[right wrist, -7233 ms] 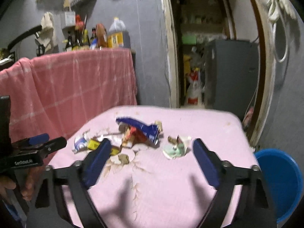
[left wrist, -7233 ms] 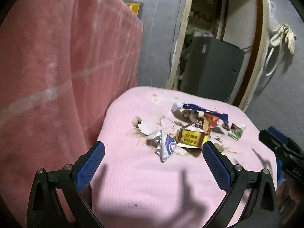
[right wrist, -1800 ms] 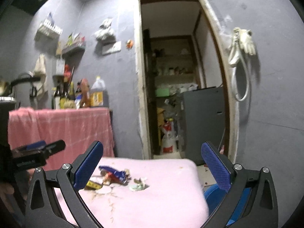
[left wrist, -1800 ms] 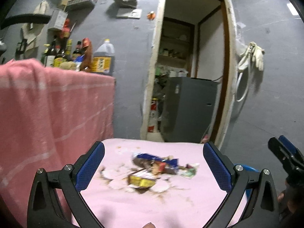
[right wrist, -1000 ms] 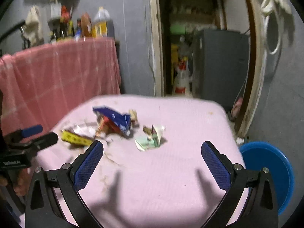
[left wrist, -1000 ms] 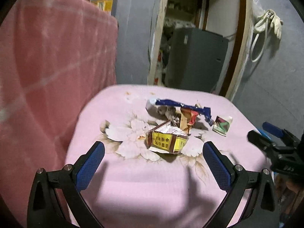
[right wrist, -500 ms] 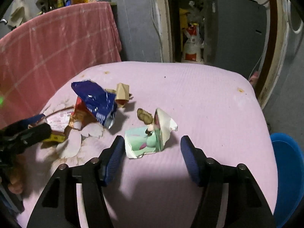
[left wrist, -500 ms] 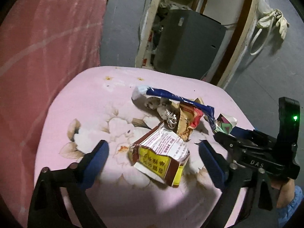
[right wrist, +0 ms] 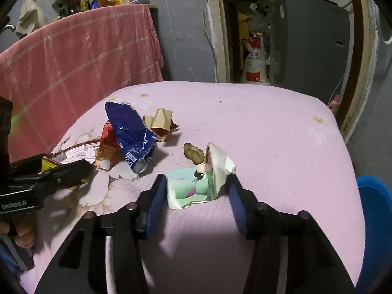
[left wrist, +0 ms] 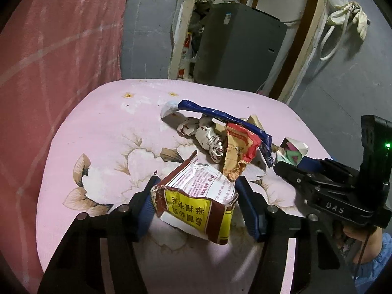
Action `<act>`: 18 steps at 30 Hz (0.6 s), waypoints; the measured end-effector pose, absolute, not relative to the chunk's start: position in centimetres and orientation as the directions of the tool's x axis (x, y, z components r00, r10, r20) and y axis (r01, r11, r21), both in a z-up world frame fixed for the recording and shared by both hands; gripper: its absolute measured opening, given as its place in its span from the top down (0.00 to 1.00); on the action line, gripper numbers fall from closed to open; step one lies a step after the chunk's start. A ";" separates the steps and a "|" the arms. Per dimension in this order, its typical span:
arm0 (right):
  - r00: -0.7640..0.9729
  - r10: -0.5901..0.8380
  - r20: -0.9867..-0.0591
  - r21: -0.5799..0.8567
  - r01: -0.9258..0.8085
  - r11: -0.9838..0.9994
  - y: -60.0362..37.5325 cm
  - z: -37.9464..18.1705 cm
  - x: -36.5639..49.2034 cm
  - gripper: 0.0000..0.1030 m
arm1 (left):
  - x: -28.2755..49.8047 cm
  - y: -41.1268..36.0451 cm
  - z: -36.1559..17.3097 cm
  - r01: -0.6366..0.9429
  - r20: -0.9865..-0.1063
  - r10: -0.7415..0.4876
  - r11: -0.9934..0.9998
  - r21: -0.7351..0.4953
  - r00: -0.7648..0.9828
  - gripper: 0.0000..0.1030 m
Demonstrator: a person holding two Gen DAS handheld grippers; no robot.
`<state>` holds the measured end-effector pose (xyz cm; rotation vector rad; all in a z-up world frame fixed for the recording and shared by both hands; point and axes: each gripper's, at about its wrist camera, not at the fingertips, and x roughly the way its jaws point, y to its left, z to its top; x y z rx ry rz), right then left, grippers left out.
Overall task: Collect trash
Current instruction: 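Carry the packet and green scrap over the blue basin and lower them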
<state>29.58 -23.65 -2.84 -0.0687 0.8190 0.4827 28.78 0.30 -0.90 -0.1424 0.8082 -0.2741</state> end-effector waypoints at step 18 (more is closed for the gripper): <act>0.713 0.434 -0.550 0.148 -0.428 0.891 -27.3 1.3 23.3 0.66 | 24.4 -0.7 1.8 0.277 -0.565 -0.420 0.905 -0.324 0.710 0.47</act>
